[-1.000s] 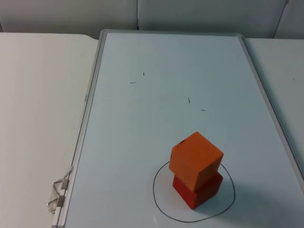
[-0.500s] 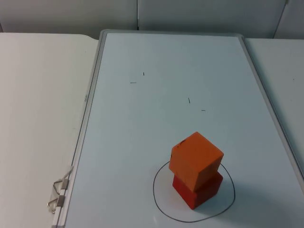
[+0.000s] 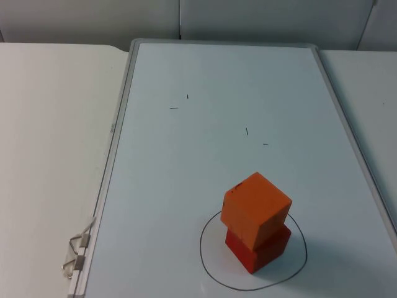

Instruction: Pick up one cube with the left hand and another cube with the right hand. First place the cube in the right hand at the target position, then stack the cube in the left hand on top.

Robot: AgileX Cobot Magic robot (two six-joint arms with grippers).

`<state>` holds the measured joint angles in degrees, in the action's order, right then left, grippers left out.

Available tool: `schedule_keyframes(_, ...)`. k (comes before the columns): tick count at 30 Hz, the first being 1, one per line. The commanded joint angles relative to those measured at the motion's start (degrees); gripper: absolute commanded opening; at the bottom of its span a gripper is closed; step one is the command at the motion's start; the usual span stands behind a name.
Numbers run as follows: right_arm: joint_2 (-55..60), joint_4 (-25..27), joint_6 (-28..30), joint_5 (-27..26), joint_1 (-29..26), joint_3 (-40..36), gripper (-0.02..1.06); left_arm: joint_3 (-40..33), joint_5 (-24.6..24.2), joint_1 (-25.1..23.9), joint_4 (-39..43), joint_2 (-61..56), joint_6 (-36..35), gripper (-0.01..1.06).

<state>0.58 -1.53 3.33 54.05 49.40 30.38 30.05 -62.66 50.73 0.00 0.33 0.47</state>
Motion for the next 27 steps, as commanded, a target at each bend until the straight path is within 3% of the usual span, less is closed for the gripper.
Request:
schedule_keyframes(1, -0.6, 0.5, -0.3, 0.0, -0.3, -0.2, 1.04, -0.2, 0.3, 0.2, -0.7, -0.3, 0.8, 0.76)
schedule_keyframes(8, -0.6, -2.5, -4.0, 9.3, -0.3, 0.3, 1.04, -0.7, 0.9, 0.2, 0.0, -0.3, 0.3, 0.76)
schedule_keyframes(23, -0.6, -4.2, -4.9, 7.7, -0.3, -1.4, 1.04, -0.7, 0.9, 0.2, 0.0, -0.3, 0.4, 0.78)
schedule_keyframes(27, -0.6, -4.2, -4.9, 7.7, -0.3, -1.4, 1.04, -0.7, 0.9, 0.2, 0.0, -0.3, 0.4, 1.05)
